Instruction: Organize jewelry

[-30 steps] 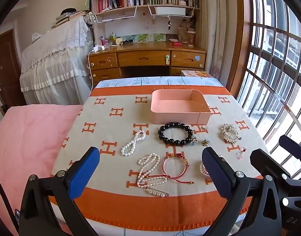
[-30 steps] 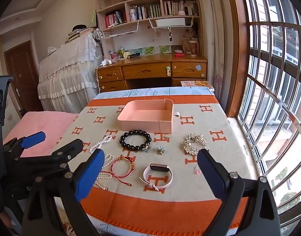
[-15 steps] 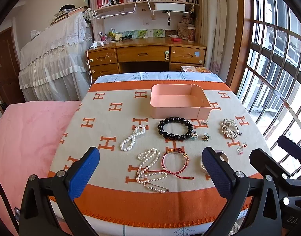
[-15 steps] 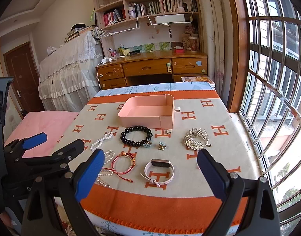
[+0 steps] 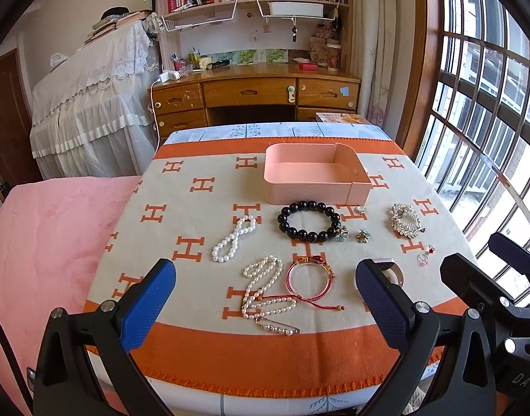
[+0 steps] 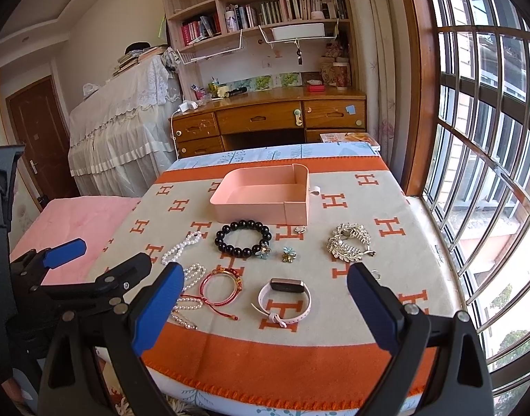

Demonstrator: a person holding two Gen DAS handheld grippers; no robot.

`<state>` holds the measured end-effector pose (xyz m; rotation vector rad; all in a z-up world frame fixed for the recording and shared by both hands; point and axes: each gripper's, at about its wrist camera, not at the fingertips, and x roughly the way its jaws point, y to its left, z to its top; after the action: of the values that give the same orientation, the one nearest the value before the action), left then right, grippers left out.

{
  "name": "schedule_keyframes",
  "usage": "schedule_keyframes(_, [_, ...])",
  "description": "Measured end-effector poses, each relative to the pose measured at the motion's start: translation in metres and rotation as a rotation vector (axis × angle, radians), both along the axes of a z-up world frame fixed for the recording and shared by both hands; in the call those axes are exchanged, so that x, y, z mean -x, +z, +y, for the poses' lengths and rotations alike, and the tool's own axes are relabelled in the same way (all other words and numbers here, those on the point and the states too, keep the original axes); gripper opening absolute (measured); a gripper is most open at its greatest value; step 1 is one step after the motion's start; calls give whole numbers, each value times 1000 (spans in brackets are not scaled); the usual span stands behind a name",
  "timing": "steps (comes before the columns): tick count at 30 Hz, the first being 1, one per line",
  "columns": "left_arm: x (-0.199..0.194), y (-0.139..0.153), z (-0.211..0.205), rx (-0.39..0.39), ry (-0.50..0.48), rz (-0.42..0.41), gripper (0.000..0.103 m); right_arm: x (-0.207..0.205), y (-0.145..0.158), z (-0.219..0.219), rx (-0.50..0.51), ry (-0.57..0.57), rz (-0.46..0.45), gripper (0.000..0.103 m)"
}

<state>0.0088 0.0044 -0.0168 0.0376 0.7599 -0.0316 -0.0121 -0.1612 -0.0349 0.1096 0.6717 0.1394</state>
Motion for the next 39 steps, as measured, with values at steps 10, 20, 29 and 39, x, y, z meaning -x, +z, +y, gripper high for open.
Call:
schedule_keyframes(10, [-1, -3, -2, -11, -13, -11, 102, 0, -1, 0, -4, -4, 2, 96])
schedule_keyframes(20, [-5, 4, -1, -44, -34, -37, 102, -9, -1, -5, -18, 18, 28, 96])
schedule_keyframes(29, [-28, 35, 24, -16, -58, -20, 102, -46, 19, -18, -89, 91, 136, 88])
schedule_keyframes(39, [-78, 54, 76, -74, 62, -23, 102, -105, 53, -5, 38, 117, 142, 87])
